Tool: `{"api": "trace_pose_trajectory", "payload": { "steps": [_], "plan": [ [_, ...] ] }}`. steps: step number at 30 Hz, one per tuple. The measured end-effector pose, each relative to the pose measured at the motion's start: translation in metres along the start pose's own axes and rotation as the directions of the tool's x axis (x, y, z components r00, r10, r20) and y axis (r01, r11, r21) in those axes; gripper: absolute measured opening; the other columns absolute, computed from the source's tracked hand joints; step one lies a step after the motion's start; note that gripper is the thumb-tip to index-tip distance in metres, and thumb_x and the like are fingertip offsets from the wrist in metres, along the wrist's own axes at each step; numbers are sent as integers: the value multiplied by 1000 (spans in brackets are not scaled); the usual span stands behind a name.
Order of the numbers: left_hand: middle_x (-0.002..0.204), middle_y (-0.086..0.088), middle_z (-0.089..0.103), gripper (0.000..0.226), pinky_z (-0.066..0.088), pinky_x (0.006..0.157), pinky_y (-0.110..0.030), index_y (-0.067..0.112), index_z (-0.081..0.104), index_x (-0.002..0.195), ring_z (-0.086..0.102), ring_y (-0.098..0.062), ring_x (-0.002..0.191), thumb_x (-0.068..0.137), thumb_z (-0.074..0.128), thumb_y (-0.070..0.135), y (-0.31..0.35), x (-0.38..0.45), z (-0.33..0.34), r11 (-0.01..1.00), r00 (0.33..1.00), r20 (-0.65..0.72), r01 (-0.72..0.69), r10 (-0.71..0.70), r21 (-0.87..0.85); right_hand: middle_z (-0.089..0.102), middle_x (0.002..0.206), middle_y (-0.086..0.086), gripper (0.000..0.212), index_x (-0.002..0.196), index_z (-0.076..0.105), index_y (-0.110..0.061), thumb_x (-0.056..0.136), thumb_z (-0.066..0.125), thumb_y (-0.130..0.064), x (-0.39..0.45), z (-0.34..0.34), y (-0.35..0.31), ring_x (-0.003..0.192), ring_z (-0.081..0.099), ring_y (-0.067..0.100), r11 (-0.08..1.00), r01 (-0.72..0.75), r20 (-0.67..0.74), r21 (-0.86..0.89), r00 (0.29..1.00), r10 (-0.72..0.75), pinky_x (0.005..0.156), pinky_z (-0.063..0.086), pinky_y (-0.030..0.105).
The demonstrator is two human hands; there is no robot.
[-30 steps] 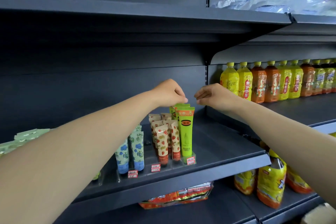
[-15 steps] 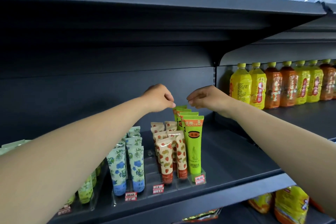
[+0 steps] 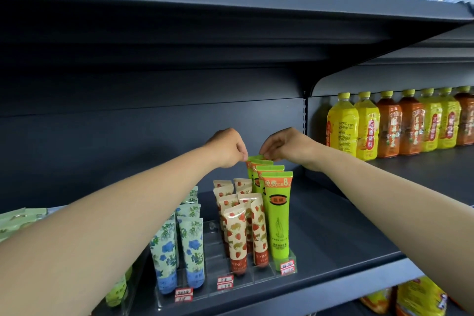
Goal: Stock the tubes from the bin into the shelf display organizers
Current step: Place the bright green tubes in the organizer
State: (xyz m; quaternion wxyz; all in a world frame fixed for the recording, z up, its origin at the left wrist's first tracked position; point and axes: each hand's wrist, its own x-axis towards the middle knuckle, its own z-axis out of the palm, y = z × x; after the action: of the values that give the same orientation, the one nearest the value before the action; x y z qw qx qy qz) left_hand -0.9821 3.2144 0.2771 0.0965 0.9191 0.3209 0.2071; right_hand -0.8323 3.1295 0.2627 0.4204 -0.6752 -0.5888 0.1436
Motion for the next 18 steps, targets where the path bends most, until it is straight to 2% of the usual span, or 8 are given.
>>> {"api": "trace_pose_trajectory", "payload": {
  "steps": [7, 10, 14, 18],
  "plan": [
    [98, 2, 68, 16, 43, 79, -24, 12, 73, 100, 57, -11, 88, 85, 67, 15, -4, -3, -4, 999, 999, -9, -39, 39, -26, 71, 93, 6, 13, 92, 71, -9, 82, 65, -3, -5, -4, -5, 87, 63, 14, 994, 34, -47, -104, 998, -39, 81, 52, 24],
    [94, 4, 64, 21, 44, 84, -22, 13, 71, 104, 57, -10, 91, 83, 69, 13, -2, -7, -11, 993, 996, -24, -86, 84, -84, 72, 89, 0, 7, 87, 73, -16, 82, 69, -13, -15, -15, -12, 83, 63, 12, 988, 80, -69, -131, 994, -89, 78, 52, 22],
    [98, 5, 65, 20, 46, 84, -25, 15, 71, 102, 59, -12, 94, 82, 70, 19, 4, -13, -12, 988, 988, 36, -151, 152, -41, 73, 90, 3, 11, 88, 75, -13, 82, 70, -21, -29, -23, -17, 77, 61, 7, 990, 55, 68, -129, 997, -47, 69, 51, 15],
    [99, 1, 69, 17, 48, 82, -31, 15, 73, 98, 59, -16, 93, 83, 68, 23, 9, -15, -6, 985, 985, 48, -168, 166, 41, 73, 91, 5, 13, 89, 75, -9, 83, 68, -19, -33, -21, -17, 81, 63, 8, 986, 26, 144, -162, 990, -2, 72, 52, 17]
  ]
}}
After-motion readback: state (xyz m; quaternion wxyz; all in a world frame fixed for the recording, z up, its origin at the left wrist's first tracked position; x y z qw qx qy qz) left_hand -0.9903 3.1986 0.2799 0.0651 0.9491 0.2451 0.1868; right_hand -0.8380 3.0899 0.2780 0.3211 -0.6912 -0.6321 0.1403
